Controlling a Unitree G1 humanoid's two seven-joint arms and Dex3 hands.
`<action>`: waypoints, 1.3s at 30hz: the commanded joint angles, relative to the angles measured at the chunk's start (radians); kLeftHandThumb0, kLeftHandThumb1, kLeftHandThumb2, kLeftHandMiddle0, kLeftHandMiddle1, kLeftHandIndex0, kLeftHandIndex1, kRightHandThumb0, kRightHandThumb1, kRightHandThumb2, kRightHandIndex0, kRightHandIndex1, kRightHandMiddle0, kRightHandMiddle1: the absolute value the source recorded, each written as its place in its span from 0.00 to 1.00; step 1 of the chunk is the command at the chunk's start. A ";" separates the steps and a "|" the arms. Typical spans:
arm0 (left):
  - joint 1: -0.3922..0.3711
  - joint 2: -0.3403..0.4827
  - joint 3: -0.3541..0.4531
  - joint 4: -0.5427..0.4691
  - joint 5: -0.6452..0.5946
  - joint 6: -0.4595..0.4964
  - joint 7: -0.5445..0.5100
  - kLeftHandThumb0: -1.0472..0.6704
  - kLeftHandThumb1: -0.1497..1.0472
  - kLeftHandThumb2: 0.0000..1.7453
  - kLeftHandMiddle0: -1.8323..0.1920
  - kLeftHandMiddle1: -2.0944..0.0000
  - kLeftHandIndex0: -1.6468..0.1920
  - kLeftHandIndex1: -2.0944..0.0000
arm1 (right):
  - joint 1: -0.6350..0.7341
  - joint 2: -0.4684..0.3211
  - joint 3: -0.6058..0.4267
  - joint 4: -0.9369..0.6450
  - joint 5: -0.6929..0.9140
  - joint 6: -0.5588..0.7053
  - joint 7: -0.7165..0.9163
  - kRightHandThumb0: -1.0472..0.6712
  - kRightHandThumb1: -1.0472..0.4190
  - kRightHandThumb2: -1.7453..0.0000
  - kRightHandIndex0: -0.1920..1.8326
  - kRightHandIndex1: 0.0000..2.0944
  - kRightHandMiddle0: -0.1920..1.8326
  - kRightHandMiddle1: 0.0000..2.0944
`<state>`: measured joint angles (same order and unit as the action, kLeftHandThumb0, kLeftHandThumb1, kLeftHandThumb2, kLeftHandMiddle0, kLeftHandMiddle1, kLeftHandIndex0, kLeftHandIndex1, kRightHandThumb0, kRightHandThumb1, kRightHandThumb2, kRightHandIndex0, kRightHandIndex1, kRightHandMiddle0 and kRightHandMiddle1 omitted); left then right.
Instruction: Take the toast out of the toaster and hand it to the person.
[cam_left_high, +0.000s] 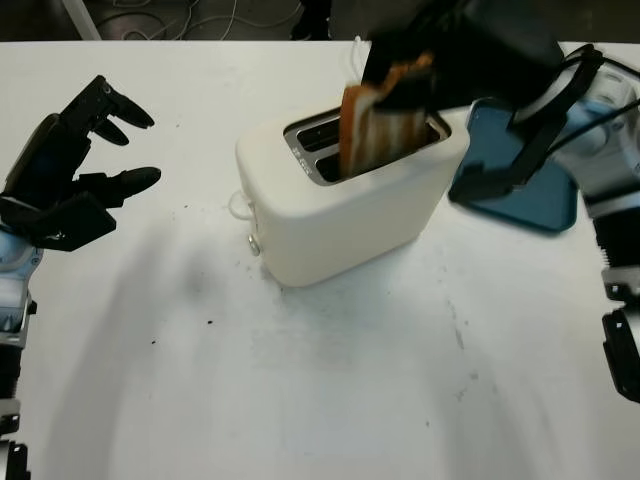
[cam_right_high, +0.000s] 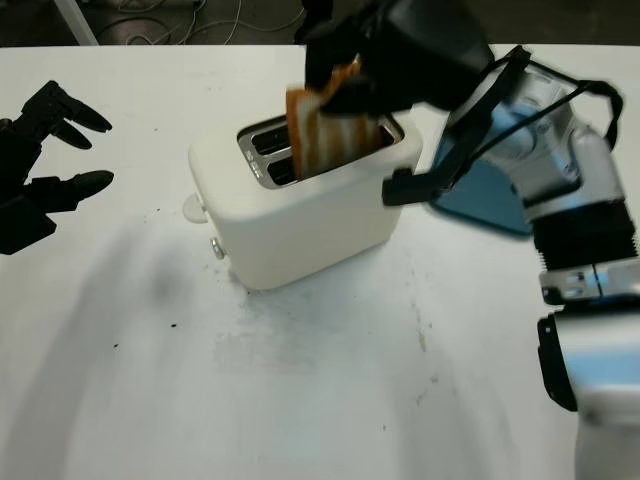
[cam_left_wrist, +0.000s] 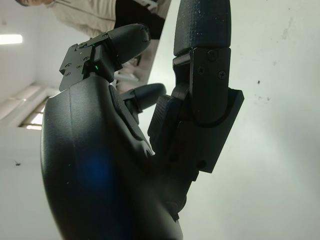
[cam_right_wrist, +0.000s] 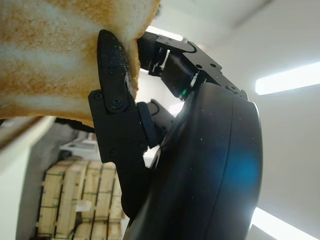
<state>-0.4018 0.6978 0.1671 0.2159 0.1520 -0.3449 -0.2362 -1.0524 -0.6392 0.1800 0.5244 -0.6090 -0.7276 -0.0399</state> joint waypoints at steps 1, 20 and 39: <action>0.018 -0.009 0.006 -0.002 -0.006 -0.014 0.006 0.00 0.89 0.23 0.91 0.18 0.90 0.28 | -0.038 -0.001 -0.012 0.036 -0.003 -0.004 -0.026 0.33 0.09 0.87 0.64 0.83 0.51 0.83; 0.016 -0.014 0.010 0.002 -0.005 -0.014 0.006 0.00 0.89 0.22 0.91 0.17 0.90 0.28 | -0.336 -0.016 -0.103 0.483 0.216 0.208 0.117 0.28 0.09 0.87 0.65 0.83 0.57 0.83; 0.016 -0.016 0.009 0.003 0.001 -0.010 0.004 0.00 0.89 0.23 0.91 0.17 0.90 0.28 | -0.320 0.014 -0.197 0.716 0.344 0.462 0.024 0.36 0.09 0.90 0.61 0.83 0.50 0.83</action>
<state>-0.3997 0.6818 0.1730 0.2257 0.1518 -0.3528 -0.2365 -1.3909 -0.6314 -0.0060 1.2282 -0.2828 -0.2826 0.0024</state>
